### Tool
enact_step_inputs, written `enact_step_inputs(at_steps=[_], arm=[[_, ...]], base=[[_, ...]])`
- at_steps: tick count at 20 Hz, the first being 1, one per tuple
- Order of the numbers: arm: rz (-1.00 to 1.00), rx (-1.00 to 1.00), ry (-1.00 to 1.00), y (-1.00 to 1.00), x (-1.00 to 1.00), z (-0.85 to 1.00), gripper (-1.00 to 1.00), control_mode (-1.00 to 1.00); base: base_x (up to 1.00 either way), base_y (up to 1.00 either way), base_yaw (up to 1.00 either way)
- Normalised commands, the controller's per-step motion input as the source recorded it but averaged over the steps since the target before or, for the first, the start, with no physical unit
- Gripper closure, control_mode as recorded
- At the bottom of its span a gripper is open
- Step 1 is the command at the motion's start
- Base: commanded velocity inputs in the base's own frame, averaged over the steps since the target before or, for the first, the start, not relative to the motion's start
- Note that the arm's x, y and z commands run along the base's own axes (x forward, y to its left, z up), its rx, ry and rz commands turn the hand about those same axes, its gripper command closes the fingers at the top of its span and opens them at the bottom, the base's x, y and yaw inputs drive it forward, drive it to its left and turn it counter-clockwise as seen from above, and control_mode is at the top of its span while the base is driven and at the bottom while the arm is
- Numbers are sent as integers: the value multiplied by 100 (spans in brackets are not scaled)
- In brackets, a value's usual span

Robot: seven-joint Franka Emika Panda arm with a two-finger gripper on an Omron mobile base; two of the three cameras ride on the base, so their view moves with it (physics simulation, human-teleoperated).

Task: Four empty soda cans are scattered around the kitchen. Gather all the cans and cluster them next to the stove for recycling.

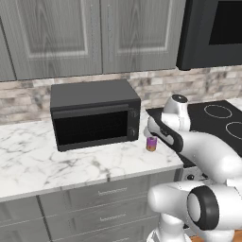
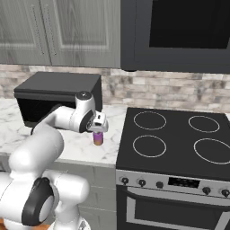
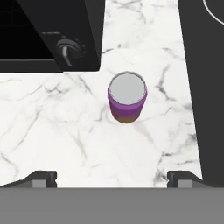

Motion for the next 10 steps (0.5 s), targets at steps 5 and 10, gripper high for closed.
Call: enact_step_inputs(at_steps=[5,10], arm=[[0,0,0,-1,21,-8,-100,-100],[0,0,1,-4,19,-7,-100,-100]], base=[[0,0,0],[0,0,0]])
